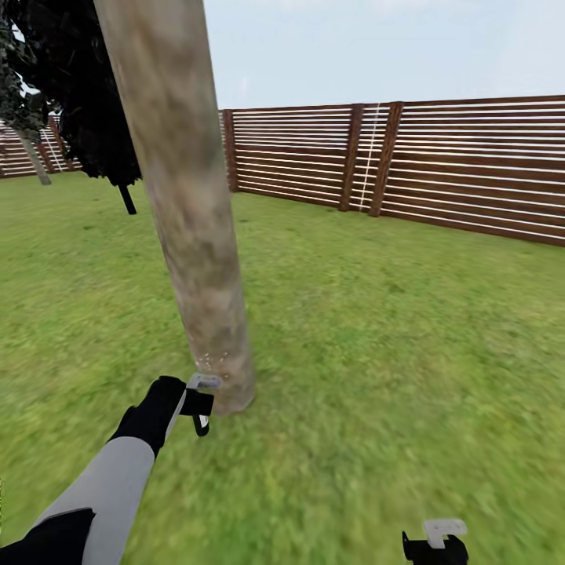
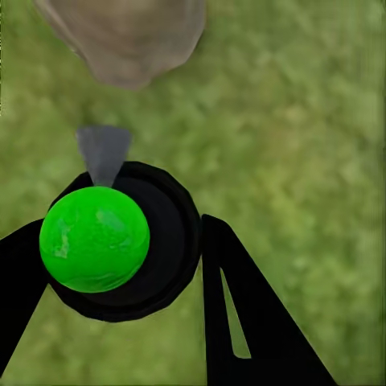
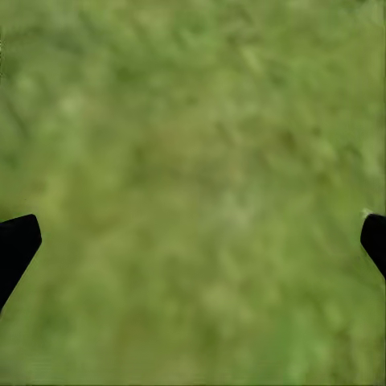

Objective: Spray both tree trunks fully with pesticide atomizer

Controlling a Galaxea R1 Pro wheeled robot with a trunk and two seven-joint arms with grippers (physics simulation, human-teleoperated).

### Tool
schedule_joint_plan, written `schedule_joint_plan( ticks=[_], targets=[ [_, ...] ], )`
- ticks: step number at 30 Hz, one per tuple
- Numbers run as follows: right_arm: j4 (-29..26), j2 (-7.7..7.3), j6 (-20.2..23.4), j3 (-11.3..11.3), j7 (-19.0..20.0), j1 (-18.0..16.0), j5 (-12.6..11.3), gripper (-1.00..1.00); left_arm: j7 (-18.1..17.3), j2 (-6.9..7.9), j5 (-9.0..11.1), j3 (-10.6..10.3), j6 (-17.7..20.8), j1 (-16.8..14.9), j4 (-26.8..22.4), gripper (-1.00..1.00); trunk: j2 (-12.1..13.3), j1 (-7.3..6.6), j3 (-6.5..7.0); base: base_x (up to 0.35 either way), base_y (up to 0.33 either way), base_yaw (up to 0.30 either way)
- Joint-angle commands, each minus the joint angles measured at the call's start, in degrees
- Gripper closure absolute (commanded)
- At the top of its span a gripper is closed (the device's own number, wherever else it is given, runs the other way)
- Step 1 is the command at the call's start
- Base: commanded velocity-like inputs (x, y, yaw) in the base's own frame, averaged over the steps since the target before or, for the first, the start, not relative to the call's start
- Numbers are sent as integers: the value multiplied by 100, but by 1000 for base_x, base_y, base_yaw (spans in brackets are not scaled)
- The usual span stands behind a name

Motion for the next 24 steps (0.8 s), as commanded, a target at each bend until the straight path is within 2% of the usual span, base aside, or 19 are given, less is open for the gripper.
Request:
schedule_joint_plan(
  ticks=[1, 7, 9, 13, 18, 22, 24],
  targets=[
    [12, -2, -20, -35, -30, -4, 62, -100, -50, -7, -63, 42, 12, -5, 2, 100, -2, 2, -5, 228, -200, 251],
    [13, -2, -20, -29, -30, -4, 67, -100, -38, 29, -62, 42, -45, 252, 43, 100, -2, 2, -5, 217, -205, 272],
    [12, -2, -20, -34, -35, -4, 65, -100, -34, 6, -60, 37, -256, 418, 69, 100, -2, 2, -5, 209, -209, 99],
    [12, -15, -21, -35, -31, -4, 72, -100, -10, 24, -76, 38, -327, 484, 252, 100, -2, 2, -5, 96, -251, 17],
    [12, -20, -20, -35, -30, -4, 78, -100, 604, 59, -35, 60, -304, 512, 345, 100, -2, 2, -5, 3, -271, 1],
    [12, -20, -20, -35, -30, -4, 71, -100, 622, 53, 67, 106, -315, 513, 344, 100, -2, 2, -5, 0, -80, 0],
    [5, -20, -20, -35, -30, -4, 70, -100, 621, 38, 192, 121, -322, 513, 340, 100, -2, 2, -5, 0, -9, 0]
  ],
)
